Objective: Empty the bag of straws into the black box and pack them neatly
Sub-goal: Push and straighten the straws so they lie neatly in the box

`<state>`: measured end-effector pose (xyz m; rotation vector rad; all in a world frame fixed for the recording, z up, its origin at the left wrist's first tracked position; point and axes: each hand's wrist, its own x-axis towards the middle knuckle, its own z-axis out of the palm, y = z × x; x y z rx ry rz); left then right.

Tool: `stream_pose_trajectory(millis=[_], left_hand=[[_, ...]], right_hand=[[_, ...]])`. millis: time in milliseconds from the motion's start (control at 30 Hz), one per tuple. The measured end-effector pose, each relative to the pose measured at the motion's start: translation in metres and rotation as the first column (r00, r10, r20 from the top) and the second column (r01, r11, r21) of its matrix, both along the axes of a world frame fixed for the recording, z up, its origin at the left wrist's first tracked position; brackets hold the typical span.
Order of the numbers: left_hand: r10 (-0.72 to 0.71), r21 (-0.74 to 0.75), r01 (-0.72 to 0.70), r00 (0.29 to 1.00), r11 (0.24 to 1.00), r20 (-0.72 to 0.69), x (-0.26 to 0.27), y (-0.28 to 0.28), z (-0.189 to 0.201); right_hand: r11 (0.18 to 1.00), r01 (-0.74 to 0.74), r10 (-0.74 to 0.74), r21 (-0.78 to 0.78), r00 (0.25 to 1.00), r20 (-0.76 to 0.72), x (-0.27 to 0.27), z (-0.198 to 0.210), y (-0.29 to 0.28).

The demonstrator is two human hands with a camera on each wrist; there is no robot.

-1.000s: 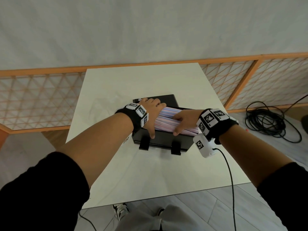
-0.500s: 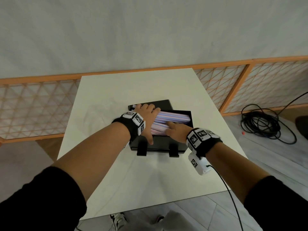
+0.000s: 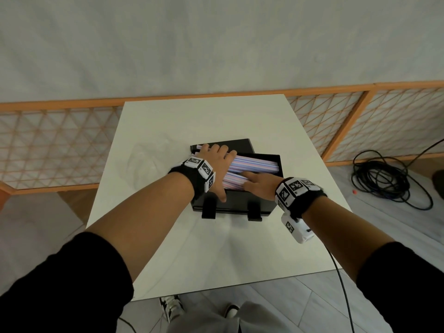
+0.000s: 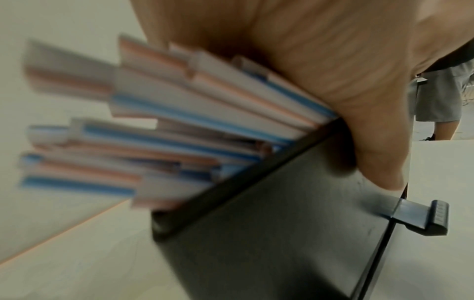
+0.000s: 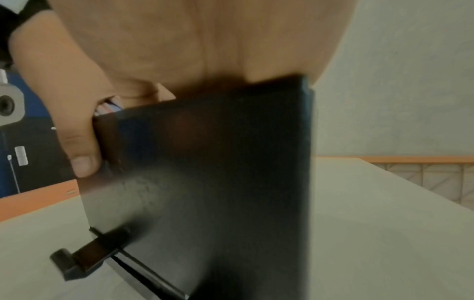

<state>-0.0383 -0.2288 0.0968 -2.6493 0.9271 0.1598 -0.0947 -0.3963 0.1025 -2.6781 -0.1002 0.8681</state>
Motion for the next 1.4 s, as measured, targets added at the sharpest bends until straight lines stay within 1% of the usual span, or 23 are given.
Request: stream_pose_trajectory(millis=[67, 167, 300, 333, 367, 433, 533, 667, 700, 767, 867, 1033, 1067, 1100, 1167, 1200, 1233, 1267, 1300, 1333, 1367, 1400], left_hand=[[0.000, -0.005, 0.000, 1.000, 1.000, -0.006, 0.000, 0.000, 0.000], [0.006, -0.016, -0.006, 1.000, 1.000, -0.010, -0.001, 0.001, 0.001], [0.008, -0.032, -0.008, 1.000, 0.999, -0.011, -0.001, 0.001, 0.001], [0.010, -0.033, -0.010, 1.000, 0.999, -0.015, -0.002, 0.001, 0.001], [0.011, -0.031, -0.011, 1.000, 0.999, -0.017, -0.002, 0.001, 0.002], [0.007, -0.023, -0.007, 1.000, 1.000, -0.015, -0.002, 0.001, 0.002], [0.006, 0.006, -0.006, 1.000, 1.000, -0.018, -0.002, -0.001, 0.003], [0.015, 0.056, -0.015, 1.000, 0.998, 0.004, -0.003, -0.005, 0.002], [0.017, 0.066, -0.017, 1.000, 0.998, -0.001, -0.003, -0.005, 0.002], [0.022, 0.074, -0.021, 1.000, 0.997, -0.014, -0.003, -0.005, 0.002], [0.018, 0.073, -0.016, 1.000, 0.997, -0.021, -0.006, -0.007, 0.005], [-0.005, 0.142, 0.012, 0.999, 0.990, -0.047, -0.005, -0.010, 0.013], [-0.009, 0.124, 0.016, 0.998, 0.992, -0.055, -0.003, -0.011, 0.016], [-0.010, 0.074, 0.015, 0.998, 0.997, -0.062, -0.003, -0.011, 0.020], [0.004, -0.100, -0.013, 0.996, 0.995, -0.085, -0.007, -0.008, 0.031], [0.022, -0.213, -0.042, 0.995, 0.976, -0.097, -0.010, -0.004, 0.039], [0.053, -0.326, -0.086, 0.993, 0.941, -0.109, -0.012, 0.003, 0.045], [0.105, -0.439, -0.158, 0.984, 0.885, -0.143, -0.011, 0.011, 0.047], [0.171, -0.564, -0.263, 0.962, 0.783, -0.211, -0.011, 0.020, 0.050], [0.239, -0.676, -0.393, 0.919, 0.623, -0.313, -0.010, 0.031, 0.048], [0.278, -0.751, -0.509, 0.860, 0.421, -0.427, -0.008, 0.040, 0.047], [0.285, -0.760, -0.606, 0.790, 0.234, -0.543, -0.006, 0.048, 0.042]], right_hand=[[0.999, 0.016, -0.017, 0.045, 1.000, 0.006, 0.000, -0.001, 0.000], [0.987, 0.049, -0.052, 0.154, 0.999, 0.015, 0.001, -0.004, -0.001], [0.948, 0.106, -0.142, 0.299, 0.985, 0.102, -0.001, -0.007, -0.002], [0.945, 0.102, -0.147, 0.309, 0.981, 0.127, -0.003, -0.006, -0.002], [0.947, 0.092, -0.144, 0.306, 0.978, 0.150, -0.004, -0.006, -0.001], [0.966, 0.051, -0.101, 0.253, 0.977, 0.188, -0.006, -0.004, -0.001], [0.997, -0.013, -0.004, 0.078, 0.975, 0.221, -0.004, 0.000, -0.002], [0.995, -0.008, 0.040, -0.103, 0.950, 0.310, 0.007, 0.013, -0.008], [0.994, -0.002, 0.038, -0.106, 0.941, 0.337, 0.010, 0.016, -0.010], [0.999, 0.005, 0.011, -0.043, 0.933, 0.360, 0.013, 0.017, -0.015], [0.999, -0.008, -0.003, 0.034, 0.954, 0.299, 0.012, 0.004, -0.014], [0.979, 0.077, -0.129, 0.188, 0.951, 0.282, 0.010, -0.019, -0.017], [0.976, 0.082, -0.139, 0.200, 0.946, 0.294, 0.010, -0.023, -0.017], [0.975, 0.081, -0.145, 0.209, 0.938, 0.314, 0.010, -0.027, -0.017], [0.973, 0.067, -0.142, 0.219, 0.926, 0.349, 0.011, -0.032, -0.017], [0.972, 0.058, -0.138, 0.227, 0.925, 0.355, 0.011, -0.033, -0.017], [0.971, 0.050, -0.135, 0.234, 0.923, 0.362, 0.010, -0.032, -0.017], [0.972, 0.041, -0.129, 0.232, 0.917, 0.377, 0.008, -0.032, -0.017], [0.975, 0.026, -0.115, 0.220, 0.907, 0.404, 0.006, -0.032, -0.017], [0.980, 0.011, -0.099, 0.199, 0.894, 0.436, 0.003, -0.034, -0.017], [0.985, -0.002, -0.080, 0.173, 0.881, 0.466, 0.000, -0.035, -0.016], [0.989, -0.011, -0.063, 0.149, 0.871, 0.486, -0.002, -0.036, -0.016]])
